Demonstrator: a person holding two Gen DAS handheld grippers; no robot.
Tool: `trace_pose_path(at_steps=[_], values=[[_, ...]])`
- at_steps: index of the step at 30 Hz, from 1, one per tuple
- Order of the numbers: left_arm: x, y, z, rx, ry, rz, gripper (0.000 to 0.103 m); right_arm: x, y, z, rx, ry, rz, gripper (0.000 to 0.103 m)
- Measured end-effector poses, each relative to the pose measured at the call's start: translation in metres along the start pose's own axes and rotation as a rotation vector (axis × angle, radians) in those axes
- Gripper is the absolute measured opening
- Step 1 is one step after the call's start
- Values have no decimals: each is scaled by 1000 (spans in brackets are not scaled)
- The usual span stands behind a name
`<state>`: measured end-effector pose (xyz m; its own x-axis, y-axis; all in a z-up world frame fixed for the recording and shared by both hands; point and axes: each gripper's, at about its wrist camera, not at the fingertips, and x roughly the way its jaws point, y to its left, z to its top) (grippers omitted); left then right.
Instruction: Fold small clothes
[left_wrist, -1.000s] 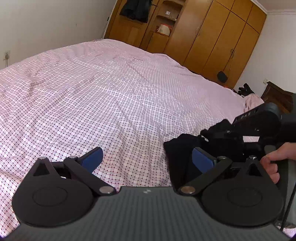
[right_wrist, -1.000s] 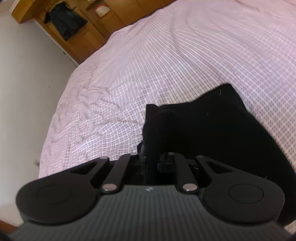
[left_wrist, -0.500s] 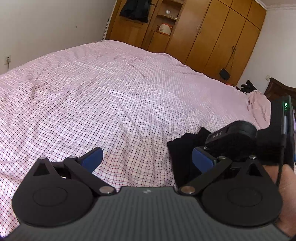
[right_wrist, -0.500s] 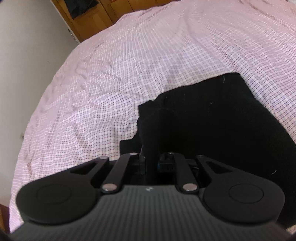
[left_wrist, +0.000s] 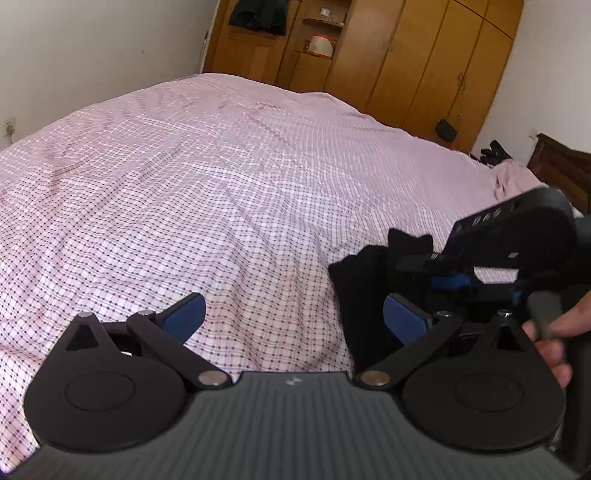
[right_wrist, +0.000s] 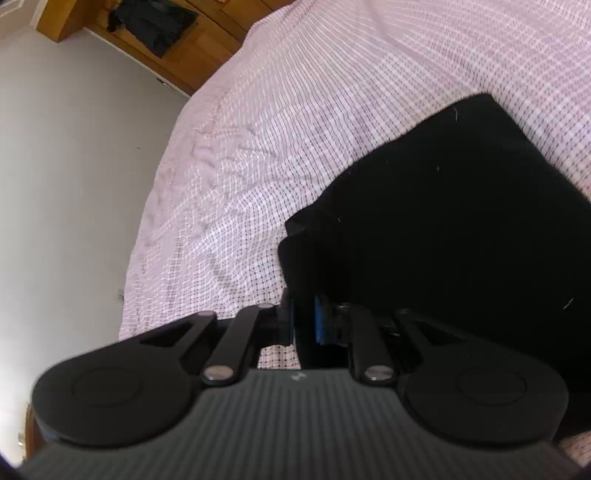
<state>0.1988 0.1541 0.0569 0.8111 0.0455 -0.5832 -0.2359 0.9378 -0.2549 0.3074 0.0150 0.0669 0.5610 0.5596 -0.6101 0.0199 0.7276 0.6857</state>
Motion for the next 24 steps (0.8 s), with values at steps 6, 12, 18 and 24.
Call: trace_pose_path(at_steps=[6, 12, 18, 24], values=[[-1, -11, -6, 14, 17, -55, 103, -46, -9, 5, -145, -30, 31, 42], [-1, -17, -18, -45, 82, -164, 103, -100, -46, -10, -348, -84, 7, 74], [-10, -22, -39, -101, 117, -243, 96, -142, -100, -47, -446, -178, 0, 73], [-10, -33, -44, -63, 138, -239, 56, -148, -127, -94, -576, -267, -71, 74]])
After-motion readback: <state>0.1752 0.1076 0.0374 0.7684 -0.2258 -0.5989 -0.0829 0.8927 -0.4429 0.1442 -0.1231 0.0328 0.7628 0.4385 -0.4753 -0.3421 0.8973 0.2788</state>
